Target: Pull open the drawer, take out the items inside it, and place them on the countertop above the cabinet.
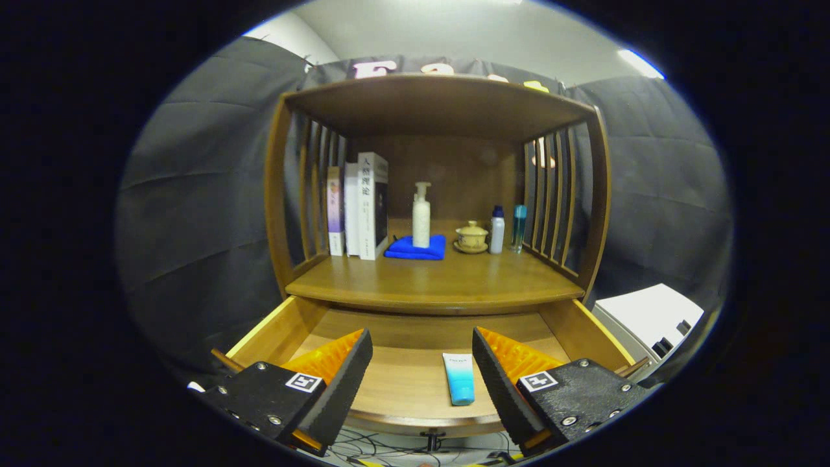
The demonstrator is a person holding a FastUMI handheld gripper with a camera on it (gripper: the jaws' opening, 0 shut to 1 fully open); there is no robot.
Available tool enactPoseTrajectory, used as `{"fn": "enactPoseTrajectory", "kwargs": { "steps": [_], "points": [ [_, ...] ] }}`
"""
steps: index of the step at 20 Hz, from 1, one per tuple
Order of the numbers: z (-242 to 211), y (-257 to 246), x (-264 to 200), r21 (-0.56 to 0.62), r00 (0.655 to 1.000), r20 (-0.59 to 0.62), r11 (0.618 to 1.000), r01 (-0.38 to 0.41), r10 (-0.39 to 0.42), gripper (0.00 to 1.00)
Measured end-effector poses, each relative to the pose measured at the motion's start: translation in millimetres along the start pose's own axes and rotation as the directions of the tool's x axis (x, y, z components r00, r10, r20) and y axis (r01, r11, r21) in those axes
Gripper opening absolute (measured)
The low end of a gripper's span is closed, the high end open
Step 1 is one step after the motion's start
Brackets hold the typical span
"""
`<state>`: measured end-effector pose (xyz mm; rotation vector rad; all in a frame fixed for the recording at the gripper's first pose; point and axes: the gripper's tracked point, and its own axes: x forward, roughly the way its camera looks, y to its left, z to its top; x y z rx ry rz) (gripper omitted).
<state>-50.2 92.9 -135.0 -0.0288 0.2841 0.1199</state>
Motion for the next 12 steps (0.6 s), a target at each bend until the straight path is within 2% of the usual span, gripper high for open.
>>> {"fn": "enactPoseTrajectory", "kwargs": {
  "steps": [3,6,9,12],
  "points": [
    [-12.7,-26.1,25.1,-0.016,0.989,-0.12,0.996,0.083,-0.084,0.94],
    [-29.6,-42.7,42.9,0.005,0.965,-0.229,0.991,0.134,-0.129,0.94],
    [-53.3,-52.6,60.1,-0.012,0.917,-0.359,0.983,0.183,-0.175,0.95],
    [-75.6,-49.9,71.2,0.001,0.869,-0.467,0.982,0.186,-0.164,0.95]
  ]
}}
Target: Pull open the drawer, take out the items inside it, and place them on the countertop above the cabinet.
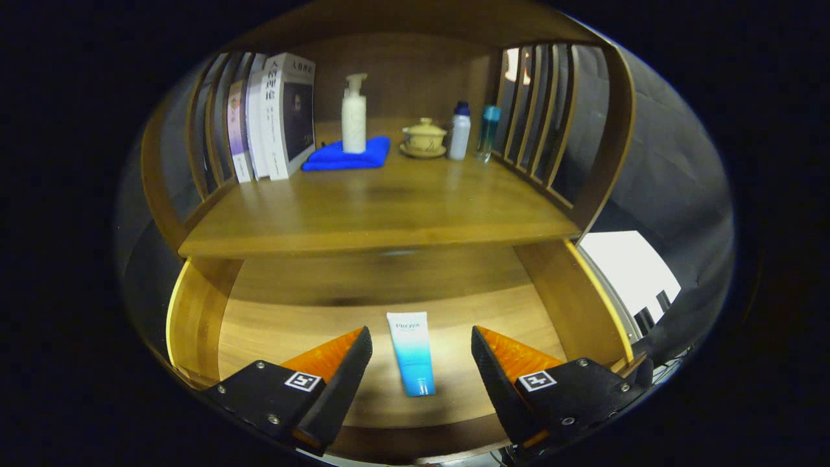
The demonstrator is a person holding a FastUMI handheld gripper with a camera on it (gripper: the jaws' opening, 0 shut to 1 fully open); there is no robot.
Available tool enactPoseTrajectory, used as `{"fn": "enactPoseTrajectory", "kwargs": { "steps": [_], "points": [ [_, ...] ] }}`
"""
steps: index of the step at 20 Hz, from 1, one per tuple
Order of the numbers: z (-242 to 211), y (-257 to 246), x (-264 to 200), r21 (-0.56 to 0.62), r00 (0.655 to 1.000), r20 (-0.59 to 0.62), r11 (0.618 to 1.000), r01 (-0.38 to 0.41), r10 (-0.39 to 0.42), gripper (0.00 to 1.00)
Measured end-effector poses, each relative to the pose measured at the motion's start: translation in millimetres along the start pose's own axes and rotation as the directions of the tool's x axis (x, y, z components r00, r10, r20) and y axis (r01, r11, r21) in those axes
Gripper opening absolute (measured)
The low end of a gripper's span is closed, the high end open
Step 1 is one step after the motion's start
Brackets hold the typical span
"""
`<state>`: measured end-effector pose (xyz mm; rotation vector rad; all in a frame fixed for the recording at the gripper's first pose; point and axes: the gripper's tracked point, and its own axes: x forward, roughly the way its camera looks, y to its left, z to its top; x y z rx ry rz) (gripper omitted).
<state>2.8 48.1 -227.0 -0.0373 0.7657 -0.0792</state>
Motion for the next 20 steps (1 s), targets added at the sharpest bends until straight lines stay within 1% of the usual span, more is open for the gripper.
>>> {"fn": "enactPoseTrajectory", "kwargs": {
  "steps": [1,5,7,9,11,12,14,16,17,18,19,20],
  "points": [
    [-5.9,1.8,4.8,0.0,0.999,-0.033,1.0,-0.007,0.007,0.95],
    [-27.0,-12.7,23.3,-0.029,0.982,-0.178,0.998,0.053,-0.057,0.94],
    [-32.5,-15.0,31.1,-0.027,0.971,-0.231,0.998,0.057,-0.062,0.94],
    [-38.5,-10.7,38.5,-0.015,0.958,-0.286,0.999,0.035,-0.038,0.93],
    [-44.4,-8.8,44.1,-0.029,0.941,-0.338,0.999,0.027,-0.035,0.94],
    [-47.8,-7.0,45.8,-0.034,0.929,-0.367,0.999,0.021,-0.032,0.93],
    [-56.7,0.2,49.7,-0.016,0.907,-0.42,1.0,-0.006,-0.002,0.92],
    [-58.4,1.9,53.0,-0.008,0.903,-0.43,1.0,-0.012,0.007,0.89],
    [-61.3,3.5,57.3,-0.003,0.899,-0.439,1.0,-0.016,0.013,0.84],
    [-65.7,6.3,60.2,0.011,0.889,-0.456,0.999,-0.032,0.033,0.81],
    [-69.5,10.6,64.1,0.044,0.887,-0.456,0.998,-0.05,0.065,0.72],
    [-62.7,9.1,59.0,0.065,0.889,-0.452,0.997,-0.052,0.076,0.67]
  ]
}}
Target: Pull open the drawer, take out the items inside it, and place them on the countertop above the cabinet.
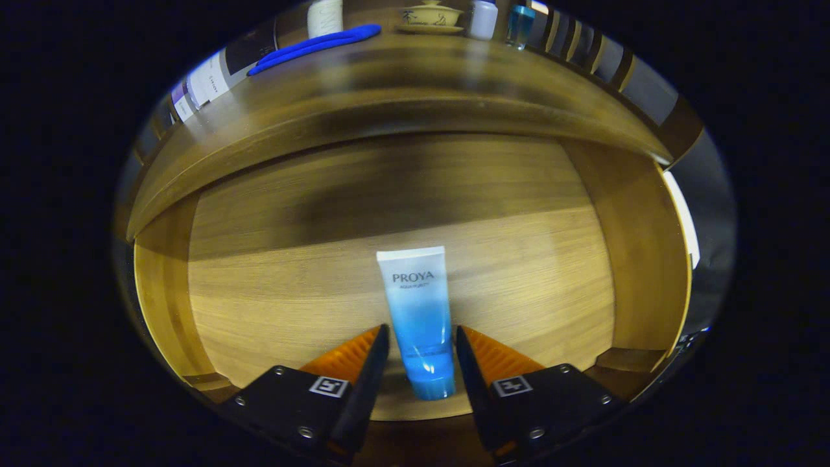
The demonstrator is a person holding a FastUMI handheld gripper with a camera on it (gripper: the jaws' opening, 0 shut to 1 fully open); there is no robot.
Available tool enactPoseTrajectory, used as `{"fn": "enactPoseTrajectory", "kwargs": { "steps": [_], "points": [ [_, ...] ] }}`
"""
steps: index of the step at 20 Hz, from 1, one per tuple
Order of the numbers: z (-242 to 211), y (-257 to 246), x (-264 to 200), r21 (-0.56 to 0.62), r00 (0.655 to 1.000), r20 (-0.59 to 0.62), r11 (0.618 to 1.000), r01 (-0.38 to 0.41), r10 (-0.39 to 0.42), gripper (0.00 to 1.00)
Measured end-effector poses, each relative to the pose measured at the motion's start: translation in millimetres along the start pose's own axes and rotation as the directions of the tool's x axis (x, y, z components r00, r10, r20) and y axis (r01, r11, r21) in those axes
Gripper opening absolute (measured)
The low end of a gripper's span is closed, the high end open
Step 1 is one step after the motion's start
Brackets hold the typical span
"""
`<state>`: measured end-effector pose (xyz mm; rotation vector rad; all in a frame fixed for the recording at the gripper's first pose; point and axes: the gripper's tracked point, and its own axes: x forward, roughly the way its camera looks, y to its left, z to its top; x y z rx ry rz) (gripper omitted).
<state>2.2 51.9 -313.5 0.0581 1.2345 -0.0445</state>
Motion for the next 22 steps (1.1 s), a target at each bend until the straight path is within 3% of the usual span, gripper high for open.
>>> {"fn": "enactPoseTrajectory", "kwargs": {
  "steps": [1,6,9,22],
  "points": [
    [-1.2,0.3,3.0,0.011,1.0,0.006,1.0,-0.003,0.003,0.54],
    [-3.3,-15.3,-4.8,-0.018,0.993,0.084,0.996,0.082,-0.08,0.41],
    [-9.1,-15.6,-15.4,-0.03,0.989,0.129,0.996,0.078,-0.074,0.4],
    [5.0,-23.4,-94.0,-0.117,0.919,0.362,0.971,0.208,-0.154,0.4]
  ]
}}
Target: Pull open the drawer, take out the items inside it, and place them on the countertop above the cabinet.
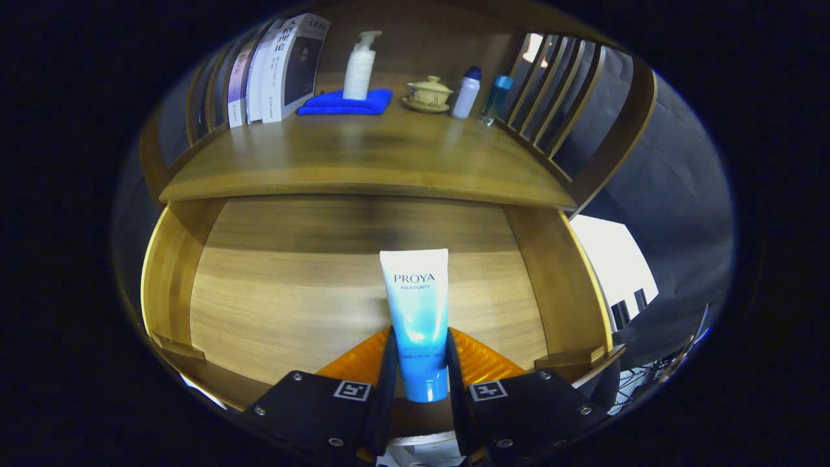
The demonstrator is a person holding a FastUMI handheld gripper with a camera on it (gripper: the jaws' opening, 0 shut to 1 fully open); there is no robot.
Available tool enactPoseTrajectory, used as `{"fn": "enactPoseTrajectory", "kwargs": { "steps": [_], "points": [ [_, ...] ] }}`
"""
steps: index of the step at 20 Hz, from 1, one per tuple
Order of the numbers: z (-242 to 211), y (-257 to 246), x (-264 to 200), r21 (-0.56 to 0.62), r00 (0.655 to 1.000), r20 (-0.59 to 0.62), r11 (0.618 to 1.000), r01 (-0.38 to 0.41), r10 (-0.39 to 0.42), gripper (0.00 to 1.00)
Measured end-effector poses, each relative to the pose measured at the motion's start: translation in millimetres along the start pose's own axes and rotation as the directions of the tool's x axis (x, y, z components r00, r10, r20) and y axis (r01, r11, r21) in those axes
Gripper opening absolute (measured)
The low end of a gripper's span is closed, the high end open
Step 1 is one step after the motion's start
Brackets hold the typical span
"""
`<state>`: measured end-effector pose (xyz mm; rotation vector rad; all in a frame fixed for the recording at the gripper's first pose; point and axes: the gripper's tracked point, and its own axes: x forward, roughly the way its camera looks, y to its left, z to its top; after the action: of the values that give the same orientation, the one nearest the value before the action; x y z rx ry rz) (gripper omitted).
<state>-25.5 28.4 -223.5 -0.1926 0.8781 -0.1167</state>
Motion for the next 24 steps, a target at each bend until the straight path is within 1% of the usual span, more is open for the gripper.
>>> {"fn": "enactPoseTrajectory", "kwargs": {
  "steps": [6,8,10,14,21,24],
  "points": [
    [48.9,-4.6,-7.4,0.008,0.995,0.099,1.0,0.013,-0.013,0.4],
    [70.3,-10.4,-2.0,0.007,0.992,0.125,1.0,0.029,-0.029,0.4],
    [95.4,-8.9,6.2,0.015,0.988,0.152,1.0,0.02,-0.022,0.4],
    [131.2,-14.4,23.5,0.035,0.983,0.183,0.999,0.008,-0.015,0.4],
    [181.5,-11.0,47.9,0.038,0.972,0.233,0.998,-0.044,0.034,0.4],
    [192.6,6.7,58.7,0.037,0.965,0.245,0.993,-0.109,0.097,0.4]
  ]
}}
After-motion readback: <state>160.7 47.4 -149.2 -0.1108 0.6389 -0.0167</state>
